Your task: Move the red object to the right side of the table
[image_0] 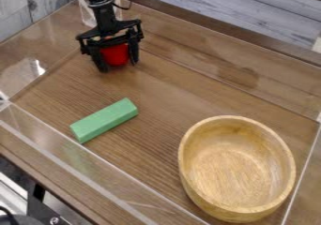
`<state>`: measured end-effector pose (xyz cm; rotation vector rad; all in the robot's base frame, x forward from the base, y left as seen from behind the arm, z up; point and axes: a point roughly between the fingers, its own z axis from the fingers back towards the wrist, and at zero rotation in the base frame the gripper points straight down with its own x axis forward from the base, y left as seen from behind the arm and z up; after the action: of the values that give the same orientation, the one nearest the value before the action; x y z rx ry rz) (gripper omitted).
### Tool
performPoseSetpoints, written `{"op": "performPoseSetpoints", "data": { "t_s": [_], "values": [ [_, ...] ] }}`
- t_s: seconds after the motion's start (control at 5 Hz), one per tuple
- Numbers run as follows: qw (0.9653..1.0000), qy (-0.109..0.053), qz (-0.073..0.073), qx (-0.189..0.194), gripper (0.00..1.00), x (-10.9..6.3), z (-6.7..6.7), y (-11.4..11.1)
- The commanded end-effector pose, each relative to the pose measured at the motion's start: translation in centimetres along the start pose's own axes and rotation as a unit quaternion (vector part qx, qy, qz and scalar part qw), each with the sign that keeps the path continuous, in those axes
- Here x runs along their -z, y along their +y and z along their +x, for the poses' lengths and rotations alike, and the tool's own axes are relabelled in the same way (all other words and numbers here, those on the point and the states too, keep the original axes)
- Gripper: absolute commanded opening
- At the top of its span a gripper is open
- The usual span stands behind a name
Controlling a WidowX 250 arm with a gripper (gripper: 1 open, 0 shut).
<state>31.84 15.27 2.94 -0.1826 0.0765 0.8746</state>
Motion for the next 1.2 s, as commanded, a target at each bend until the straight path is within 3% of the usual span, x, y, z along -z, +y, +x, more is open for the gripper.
{"op": "performPoseSetpoints", "data": {
  "t_s": [0.0, 0.4, 0.6, 1.0],
  "values": [
    [0.9996, -0.026, -0.013, -0.001, 1.00, -1.7, 1.4, -0.3],
    [0.9996, -0.016, -0.015, -0.019, 1.00, -3.0, 2.5, 1.2],
    [0.9996, -0.014, -0.015, -0.021, 0.00, -3.4, 3.0, 1.6],
    [0.9998, -0.001, -0.003, 0.019, 0.00, -2.7, 1.9, 1.1]
  ]
}}
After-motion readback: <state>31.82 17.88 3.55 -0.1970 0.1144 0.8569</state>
